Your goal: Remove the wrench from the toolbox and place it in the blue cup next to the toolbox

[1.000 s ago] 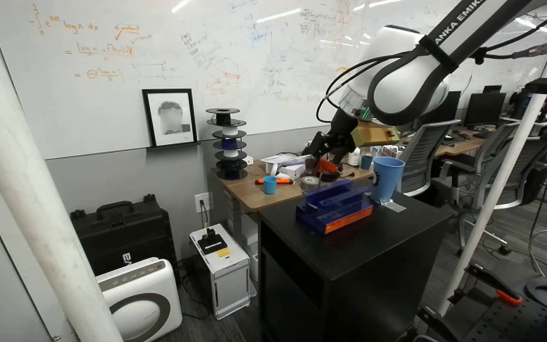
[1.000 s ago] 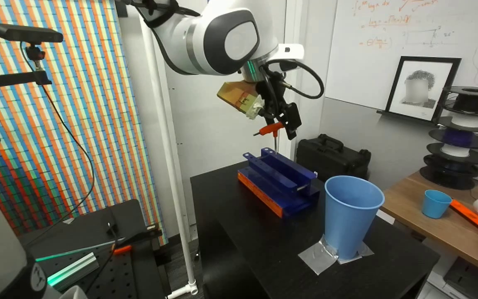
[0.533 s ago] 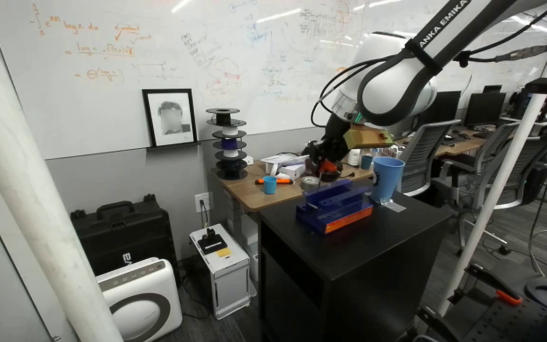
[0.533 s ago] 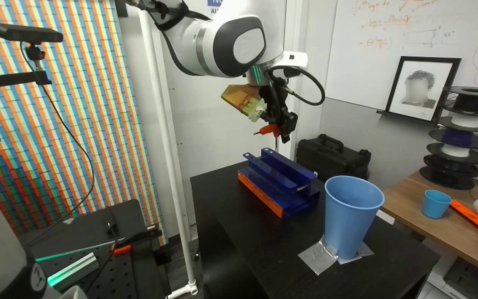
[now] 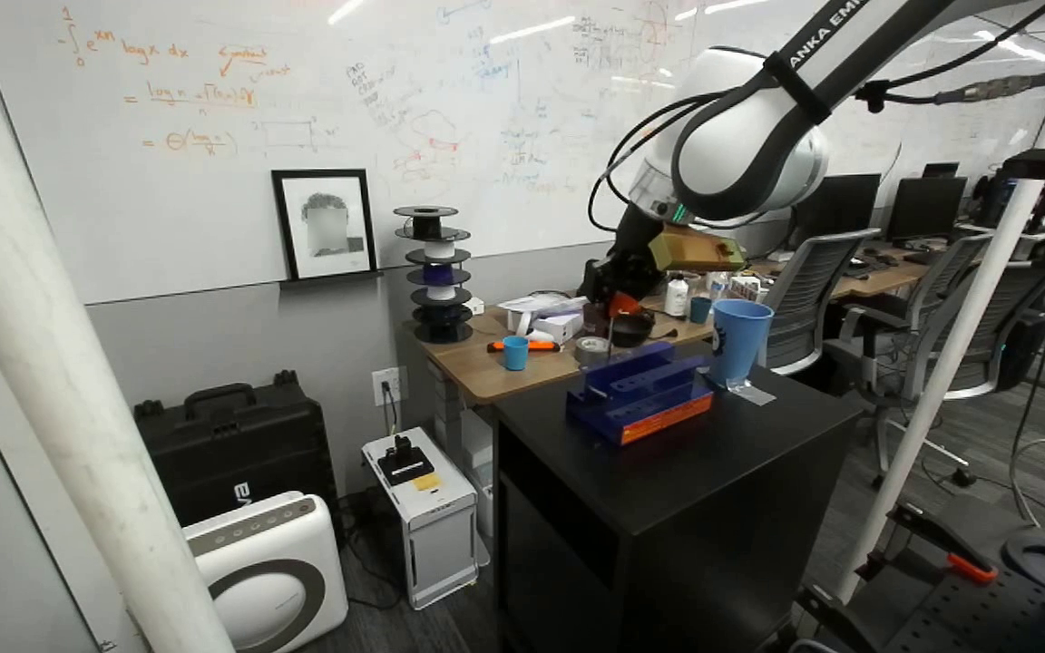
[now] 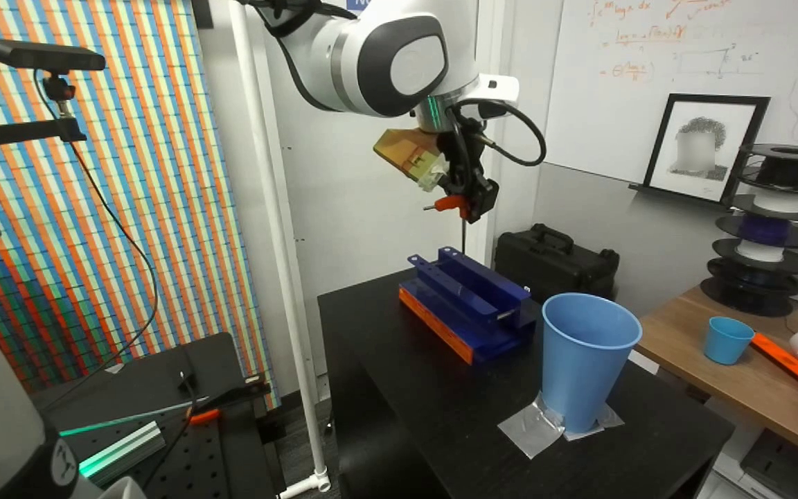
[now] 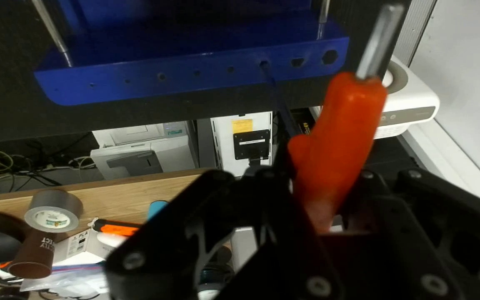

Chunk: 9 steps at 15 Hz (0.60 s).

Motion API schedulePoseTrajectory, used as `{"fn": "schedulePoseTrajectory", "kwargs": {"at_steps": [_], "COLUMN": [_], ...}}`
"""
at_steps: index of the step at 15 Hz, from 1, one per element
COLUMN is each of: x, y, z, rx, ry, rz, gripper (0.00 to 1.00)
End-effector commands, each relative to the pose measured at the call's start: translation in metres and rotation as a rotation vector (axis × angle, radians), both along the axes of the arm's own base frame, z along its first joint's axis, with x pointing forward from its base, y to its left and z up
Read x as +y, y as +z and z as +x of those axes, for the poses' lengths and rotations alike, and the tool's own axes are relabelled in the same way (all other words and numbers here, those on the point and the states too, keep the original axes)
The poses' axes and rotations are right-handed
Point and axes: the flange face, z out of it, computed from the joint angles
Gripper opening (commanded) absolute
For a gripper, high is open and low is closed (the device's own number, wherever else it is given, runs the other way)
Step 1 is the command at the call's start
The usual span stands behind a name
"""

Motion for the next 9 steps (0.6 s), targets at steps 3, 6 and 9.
{"fn": "schedulePoseTrajectory", "kwargs": {"at_steps": [3, 6, 9], "x": [0.005, 0.009, 0.014], "y": [0.040, 0.062, 0.089], "z": [0.001, -0.001, -0.006], "rx": [-0.024, -0.051, -0.088], "ry": [0.027, 0.039, 0.051], "rz": [0.016, 0.016, 0.019], "gripper": [0.06, 0.06, 0.06]}}
